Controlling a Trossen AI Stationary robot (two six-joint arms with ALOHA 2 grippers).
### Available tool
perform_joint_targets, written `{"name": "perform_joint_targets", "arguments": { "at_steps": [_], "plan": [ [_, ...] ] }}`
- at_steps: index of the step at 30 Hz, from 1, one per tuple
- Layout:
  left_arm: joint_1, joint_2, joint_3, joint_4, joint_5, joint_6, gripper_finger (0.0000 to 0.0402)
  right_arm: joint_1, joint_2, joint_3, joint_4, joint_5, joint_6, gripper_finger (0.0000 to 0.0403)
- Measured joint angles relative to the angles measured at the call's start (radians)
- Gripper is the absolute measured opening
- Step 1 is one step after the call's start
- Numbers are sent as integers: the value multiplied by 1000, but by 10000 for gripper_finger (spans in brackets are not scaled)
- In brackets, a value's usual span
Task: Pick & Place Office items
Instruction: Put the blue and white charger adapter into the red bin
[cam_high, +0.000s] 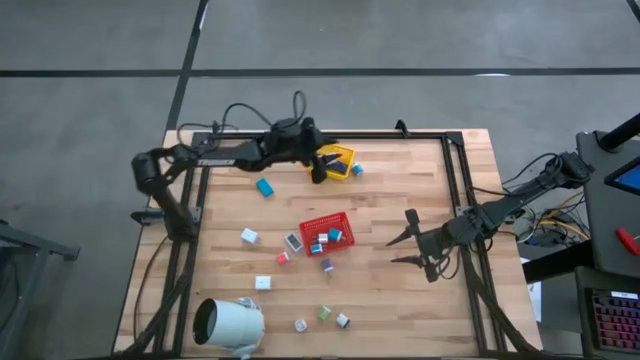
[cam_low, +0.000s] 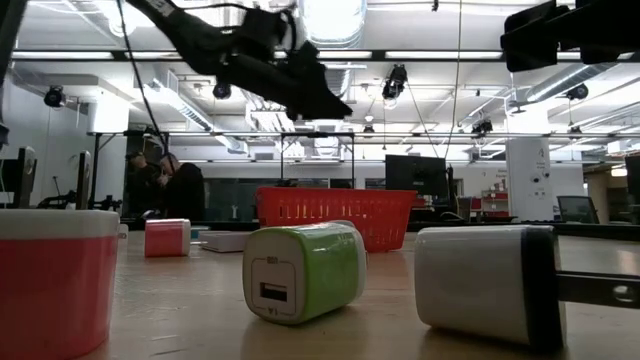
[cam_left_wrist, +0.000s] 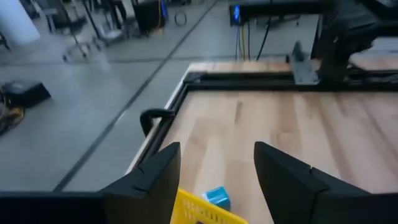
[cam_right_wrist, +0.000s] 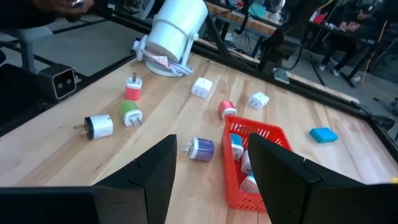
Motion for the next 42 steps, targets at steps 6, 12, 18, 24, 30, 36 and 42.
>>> {"name": "perform_joint_targets", "arguments": {
  "at_steps": [6,12,18,24,30,36,42],
  "plan": [
    [-19,-190,-184,54,12,-3,209,0,0,-2,46,-2,-34,196],
    [-43,-380,-345,58,11,-9,209,0,0,-6,76,-2,-57,196],
    [-87,-525,-500,119,11,-31,209,0,0,-56,219,-3,-107,196],
    [-140,-616,-620,203,3,-54,208,-1,0,-115,348,-3,-114,196],
    [-183,-633,-669,215,-5,-60,208,0,0,-120,362,-3,-60,196],
    [-221,-630,-693,232,-7,-45,208,0,65,-120,423,-2,4,196],
    [-245,-630,-724,253,-7,-33,207,-2,263,-120,612,71,26,196]
  ]
}}
